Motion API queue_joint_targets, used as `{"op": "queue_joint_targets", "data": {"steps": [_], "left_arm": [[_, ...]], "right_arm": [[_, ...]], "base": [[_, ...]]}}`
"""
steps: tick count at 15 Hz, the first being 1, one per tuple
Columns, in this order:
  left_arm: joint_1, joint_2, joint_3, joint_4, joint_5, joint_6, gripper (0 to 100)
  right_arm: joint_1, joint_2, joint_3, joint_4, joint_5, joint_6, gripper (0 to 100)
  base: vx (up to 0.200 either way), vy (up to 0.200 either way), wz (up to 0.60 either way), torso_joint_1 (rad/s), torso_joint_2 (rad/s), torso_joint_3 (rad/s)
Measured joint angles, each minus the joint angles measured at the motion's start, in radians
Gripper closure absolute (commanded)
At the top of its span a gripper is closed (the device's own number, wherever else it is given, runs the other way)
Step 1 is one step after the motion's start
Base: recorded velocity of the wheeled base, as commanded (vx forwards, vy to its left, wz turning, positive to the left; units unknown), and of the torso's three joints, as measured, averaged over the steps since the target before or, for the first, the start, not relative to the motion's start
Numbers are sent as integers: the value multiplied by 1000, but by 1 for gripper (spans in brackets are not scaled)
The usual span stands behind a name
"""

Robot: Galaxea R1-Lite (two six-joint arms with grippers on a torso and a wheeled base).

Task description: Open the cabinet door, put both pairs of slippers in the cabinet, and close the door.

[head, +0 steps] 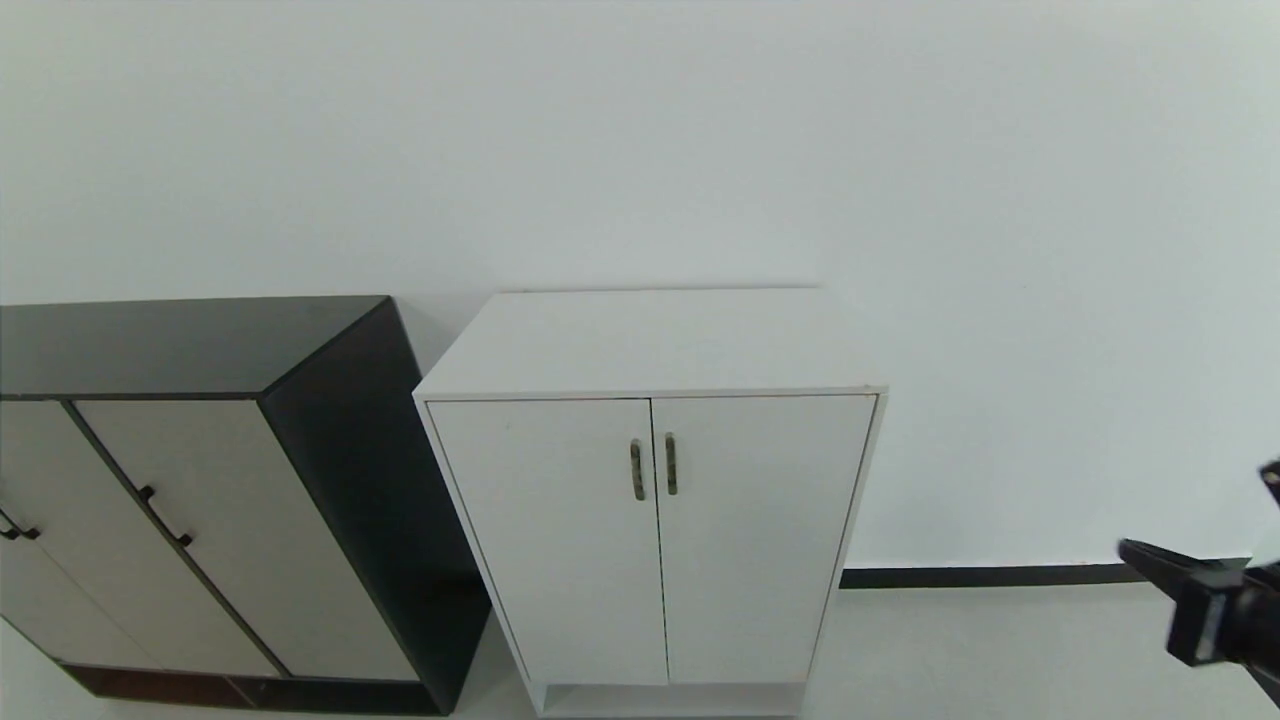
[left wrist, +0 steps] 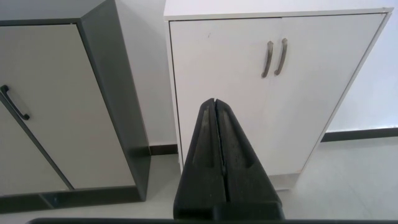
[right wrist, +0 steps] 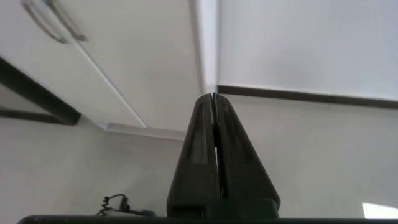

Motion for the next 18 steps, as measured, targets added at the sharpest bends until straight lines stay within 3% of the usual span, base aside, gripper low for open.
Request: {"op": "queue_joint_targets", "data": {"steps": [4,8,10,12,18], "left_arm": [[0,0,0,0,0,0,100],[0,0,0,0,0,-3,100],[0,0,0,0,0,-4,100],[0,0,0,0,0,-4,100],[0,0,0,0,6,-6,100]], "right_arm": [[-144,-477,77,403,-3,-38,100],[-183,-881,113,703,3,-96,100],[-172,-1003,135,716,7,-100,100],[-167,-1064,181,618,60,-83,100],[-191,-1147,202,642,89,-92,100]], "base": [[0,0,0,0,0,0],[0,0,0,0,0,0],[0,0,0,0,0,0],[0,0,0,0,0,0],[0,0,0,0,0,0]]}}
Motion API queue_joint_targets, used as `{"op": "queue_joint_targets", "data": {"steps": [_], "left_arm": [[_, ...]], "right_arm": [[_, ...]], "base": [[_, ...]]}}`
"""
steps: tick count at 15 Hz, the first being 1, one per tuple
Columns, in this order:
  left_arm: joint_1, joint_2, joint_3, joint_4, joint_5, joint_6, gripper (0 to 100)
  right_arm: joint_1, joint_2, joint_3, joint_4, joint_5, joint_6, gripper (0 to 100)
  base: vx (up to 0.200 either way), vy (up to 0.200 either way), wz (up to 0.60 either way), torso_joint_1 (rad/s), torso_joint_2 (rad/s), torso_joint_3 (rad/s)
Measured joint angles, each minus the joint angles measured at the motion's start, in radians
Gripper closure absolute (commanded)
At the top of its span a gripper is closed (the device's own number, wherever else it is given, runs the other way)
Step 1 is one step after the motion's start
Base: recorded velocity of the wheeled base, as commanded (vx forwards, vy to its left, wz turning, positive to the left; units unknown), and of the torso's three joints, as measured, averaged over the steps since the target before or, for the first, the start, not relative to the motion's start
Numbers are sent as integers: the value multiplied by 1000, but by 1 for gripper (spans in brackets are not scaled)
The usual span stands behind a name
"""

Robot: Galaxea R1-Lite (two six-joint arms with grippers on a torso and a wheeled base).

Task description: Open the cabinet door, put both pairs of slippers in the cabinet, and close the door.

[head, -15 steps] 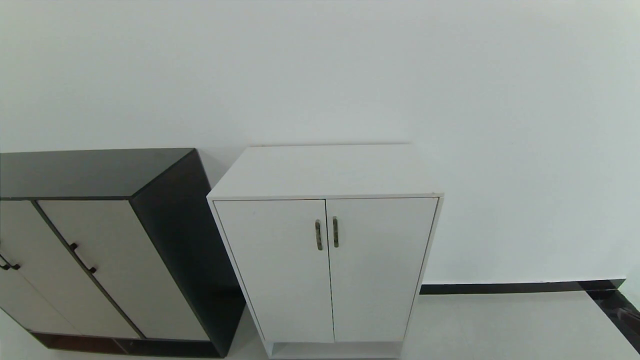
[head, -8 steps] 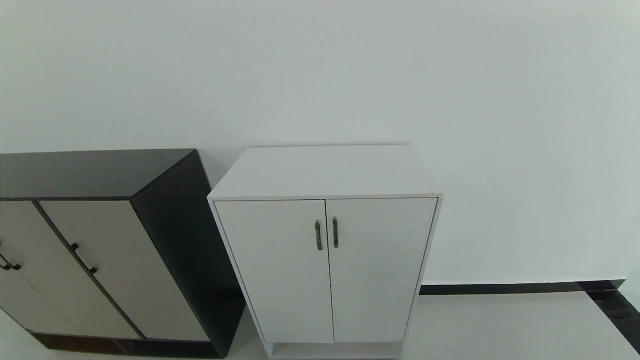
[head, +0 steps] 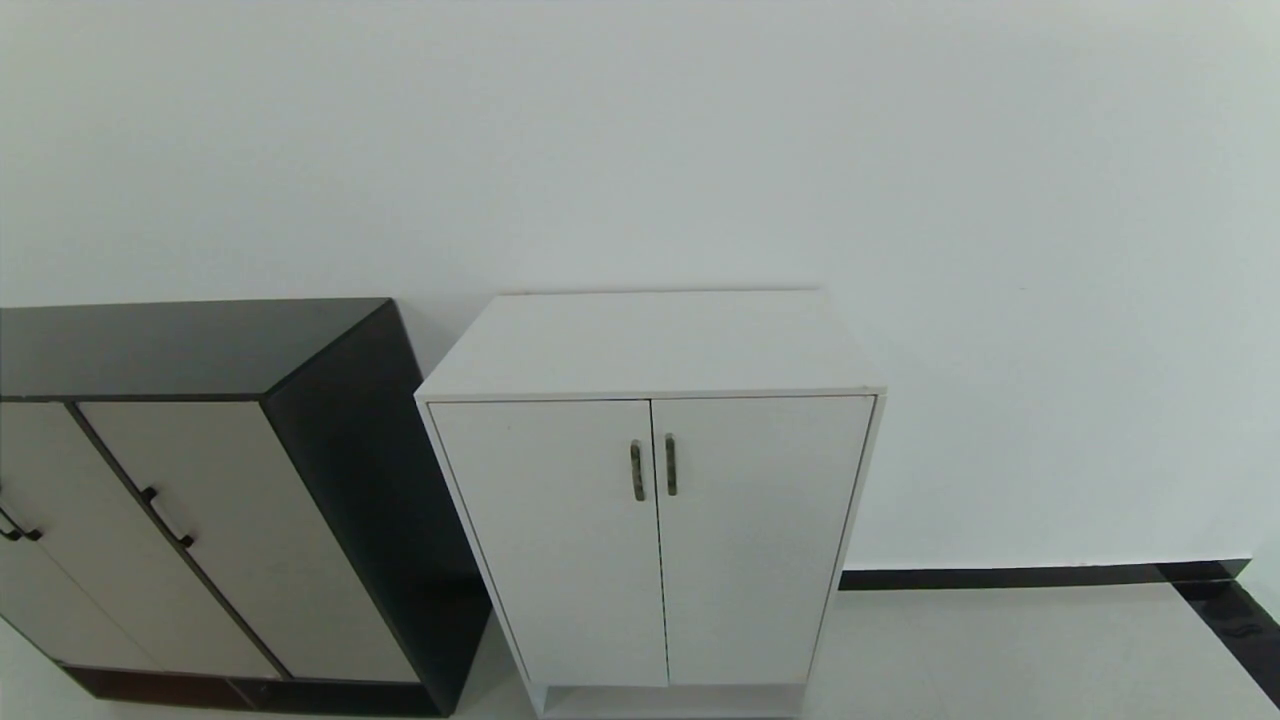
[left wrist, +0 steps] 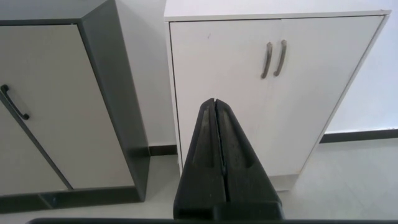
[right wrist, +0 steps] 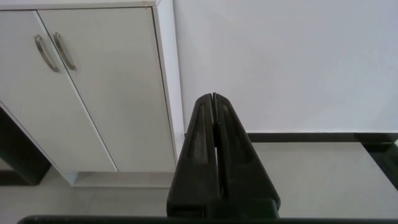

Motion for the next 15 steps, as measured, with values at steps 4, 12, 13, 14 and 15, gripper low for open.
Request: {"op": "queue_joint_targets", "data": {"steps": [4,12,13,14,15], "left_arm": [[0,0,0,0,6,-5,100],[0,0,0,-1,6,-1,100],[0,0,0,-1,6,-1,100],[0,0,0,-1,6,-1,100],[0,0,0,-1,6,-1,100]], "right_arm": [[-2,-11,1,0,5,3,100],[-2,-12,1,0,6,3,100],[-2,-12,1,0,6,4,100],[-2,-13,1,0,6,4,100],[-2,-13,1,0,5,6,100]], "base": [[0,0,0,0,0,0],[0,0,0,0,0,0],[0,0,0,0,0,0],[0,0,0,0,0,0],[0,0,0,0,0,0]]}}
